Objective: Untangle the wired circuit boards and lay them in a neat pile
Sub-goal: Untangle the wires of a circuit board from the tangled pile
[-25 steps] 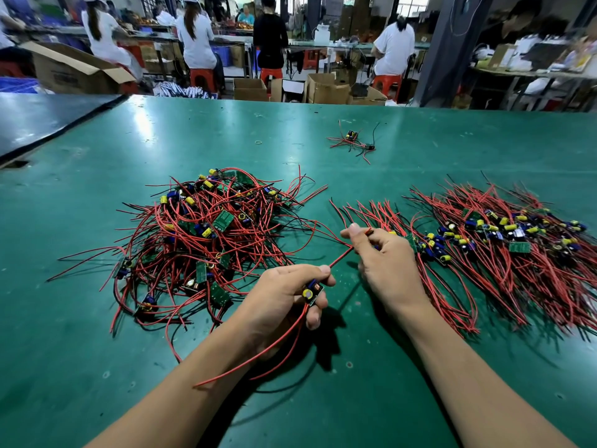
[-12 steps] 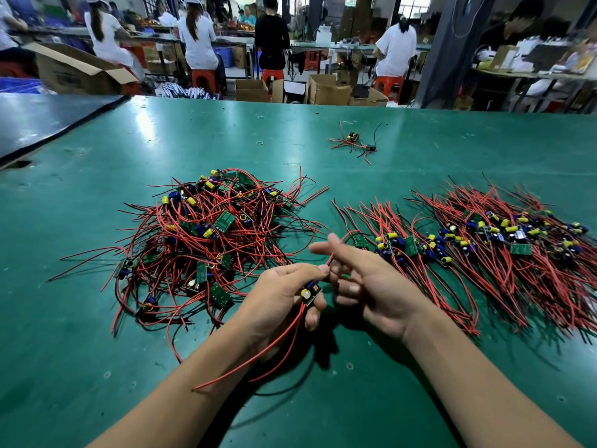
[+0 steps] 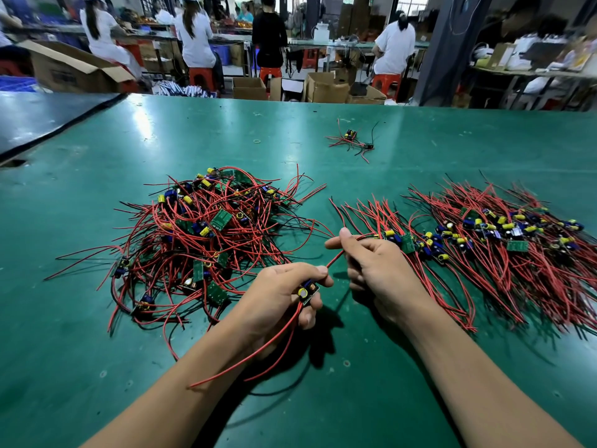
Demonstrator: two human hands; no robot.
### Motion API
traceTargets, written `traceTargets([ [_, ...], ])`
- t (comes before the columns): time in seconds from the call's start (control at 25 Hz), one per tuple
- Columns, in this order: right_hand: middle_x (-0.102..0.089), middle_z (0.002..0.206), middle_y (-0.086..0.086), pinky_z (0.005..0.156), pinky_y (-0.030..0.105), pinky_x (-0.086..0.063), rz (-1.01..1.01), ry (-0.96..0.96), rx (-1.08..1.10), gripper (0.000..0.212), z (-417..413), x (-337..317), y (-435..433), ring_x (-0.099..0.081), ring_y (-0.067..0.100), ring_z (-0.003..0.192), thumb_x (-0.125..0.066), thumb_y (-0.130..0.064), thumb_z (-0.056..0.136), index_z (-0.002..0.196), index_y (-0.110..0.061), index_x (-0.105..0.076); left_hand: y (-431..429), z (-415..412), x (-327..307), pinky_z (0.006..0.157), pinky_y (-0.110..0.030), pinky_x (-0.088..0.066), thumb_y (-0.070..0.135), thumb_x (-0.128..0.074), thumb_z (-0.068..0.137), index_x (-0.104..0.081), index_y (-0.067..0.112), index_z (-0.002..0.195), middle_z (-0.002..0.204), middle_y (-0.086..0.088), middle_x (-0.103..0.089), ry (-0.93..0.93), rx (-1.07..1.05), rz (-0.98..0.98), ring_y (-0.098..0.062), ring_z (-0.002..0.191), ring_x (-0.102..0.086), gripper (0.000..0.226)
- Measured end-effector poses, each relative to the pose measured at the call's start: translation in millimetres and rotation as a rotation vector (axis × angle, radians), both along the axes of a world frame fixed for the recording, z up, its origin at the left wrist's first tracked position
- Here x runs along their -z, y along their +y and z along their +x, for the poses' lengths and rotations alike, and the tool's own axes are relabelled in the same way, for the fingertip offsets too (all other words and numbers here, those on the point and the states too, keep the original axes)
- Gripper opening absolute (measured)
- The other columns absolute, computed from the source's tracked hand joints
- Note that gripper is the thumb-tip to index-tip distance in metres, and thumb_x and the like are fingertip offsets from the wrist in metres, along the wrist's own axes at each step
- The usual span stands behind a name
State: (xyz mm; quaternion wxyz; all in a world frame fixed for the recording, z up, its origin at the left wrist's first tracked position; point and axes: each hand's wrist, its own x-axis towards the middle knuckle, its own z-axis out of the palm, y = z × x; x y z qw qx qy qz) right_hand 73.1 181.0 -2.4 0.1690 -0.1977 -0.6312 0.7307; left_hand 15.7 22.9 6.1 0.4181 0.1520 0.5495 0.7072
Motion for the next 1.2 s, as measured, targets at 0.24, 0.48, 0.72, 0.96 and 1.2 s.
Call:
traceTargets([
  [0.24, -0.035, 0.058, -0.003, 0.037, 0.016, -0.020, 0.036, 0.091, 0.184, 0.034, -4, 0, 1, -0.025, 0.006, 0.038, -0.060, -0.035, 0.099, 0.083, -0.009, -0.075, -1, 1, -1, 0.038, -0.017, -0.033, 0.025, -0.069, 0.075, -0.072, 0.011, 0.066, 0.049, -0.007, -0.051, 0.007, 0.024, 0.013, -0.014, 0.030, -0.039, 0.017],
  [0.48, -0.035, 0.054, -0.004, 0.037, 0.018, -0.013, -0.466, 0.084, 0.088, 0.059, 0, -17, 7, -0.021, 0.006, 0.035, -0.047, -0.045, 0.102, 0.052, -0.016, -0.062, -2, 1, -4, 0.039, -0.018, -0.032, 0.029, -0.071, 0.068, -0.073, 0.011, 0.069, 0.049, -0.007, -0.051, 0.006, 0.047, 0.010, -0.014, 0.030, -0.038, 0.019],
  [0.72, -0.032, 0.049, -0.004, 0.048, 0.026, -0.007, -0.506, 0.022, -0.060, 0.052, 8, -24, 14, -0.012, 0.008, 0.033, -0.053, -0.034, 0.096, 0.048, -0.014, -0.050, -2, 4, -4, 0.038, -0.019, -0.033, 0.027, -0.071, 0.070, -0.070, 0.007, 0.073, 0.050, -0.008, -0.050, -0.002, 0.041, -0.003, -0.015, 0.031, -0.039, 0.021],
  [0.96, -0.040, 0.060, -0.007, 0.037, 0.016, -0.020, -0.387, -0.045, 0.001, 0.070, 8, -19, 9, -0.026, 0.002, 0.036, -0.066, -0.067, 0.072, 0.106, -0.006, -0.069, 1, 3, -8, 0.048, -0.026, -0.052, 0.033, -0.055, 0.093, -0.064, -0.003, 0.099, 0.067, -0.013, -0.066, -0.083, -0.101, 0.082, -0.021, 0.048, -0.062, 0.037],
  [1.2, -0.058, 0.067, -0.006, 0.044, 0.015, -0.037, 0.102, 0.013, 0.013, 0.049, 13, -16, -15, -0.048, 0.007, 0.049, -0.082, -0.052, 0.065, 0.092, -0.015, -0.063, 2, -1, -9, 0.087, -0.035, -0.058, 0.045, -0.040, 0.099, -0.054, 0.003, 0.128, 0.117, -0.018, -0.069, -0.205, -0.142, 0.147, -0.028, 0.107, -0.068, 0.053],
])
